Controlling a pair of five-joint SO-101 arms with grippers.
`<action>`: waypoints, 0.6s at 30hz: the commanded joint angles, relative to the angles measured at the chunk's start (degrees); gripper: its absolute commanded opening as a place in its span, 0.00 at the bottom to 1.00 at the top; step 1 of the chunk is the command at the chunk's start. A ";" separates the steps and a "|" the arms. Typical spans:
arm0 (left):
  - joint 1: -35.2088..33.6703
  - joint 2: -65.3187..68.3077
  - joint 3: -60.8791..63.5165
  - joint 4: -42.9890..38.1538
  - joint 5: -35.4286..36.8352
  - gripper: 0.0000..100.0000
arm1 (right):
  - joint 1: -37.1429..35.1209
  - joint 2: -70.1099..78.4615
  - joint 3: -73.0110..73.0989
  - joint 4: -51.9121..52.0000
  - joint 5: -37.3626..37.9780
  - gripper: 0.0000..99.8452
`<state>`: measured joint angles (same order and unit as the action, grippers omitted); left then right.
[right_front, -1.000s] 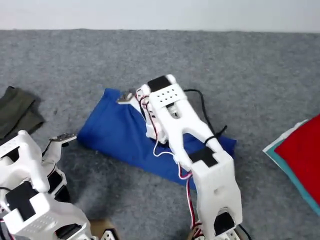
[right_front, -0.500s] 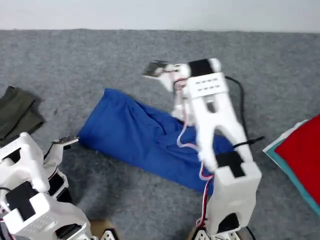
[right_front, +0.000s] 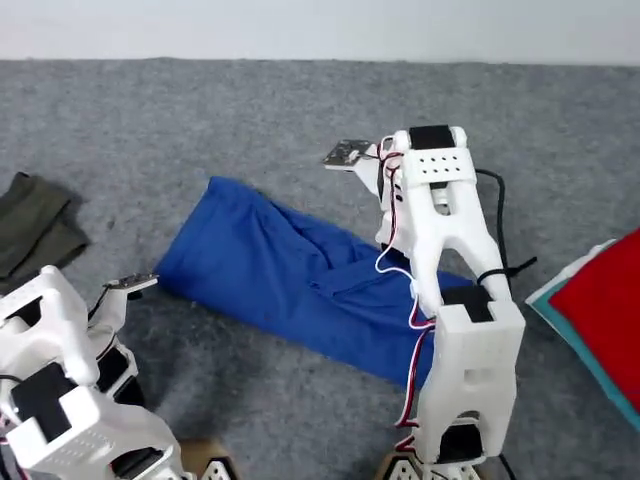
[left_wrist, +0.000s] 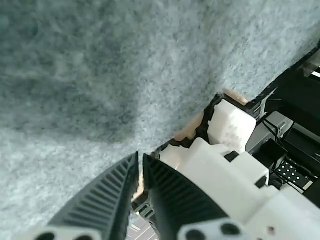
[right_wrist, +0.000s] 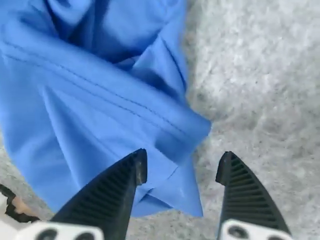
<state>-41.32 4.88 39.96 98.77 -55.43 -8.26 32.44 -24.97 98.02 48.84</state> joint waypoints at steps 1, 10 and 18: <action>-0.09 -1.85 0.40 -1.85 -0.62 0.01 | 0.40 0.04 -2.73 -1.10 0.62 0.23; 0.26 -1.85 0.75 -6.24 -0.62 0.01 | -0.57 0.40 -2.73 -6.29 -1.49 0.23; 0.35 -1.85 0.40 -6.51 -0.62 0.01 | -0.48 0.48 -2.73 -4.97 -1.93 0.23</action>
<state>-41.32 4.88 40.84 92.97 -55.43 -9.32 33.23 -24.97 92.13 47.69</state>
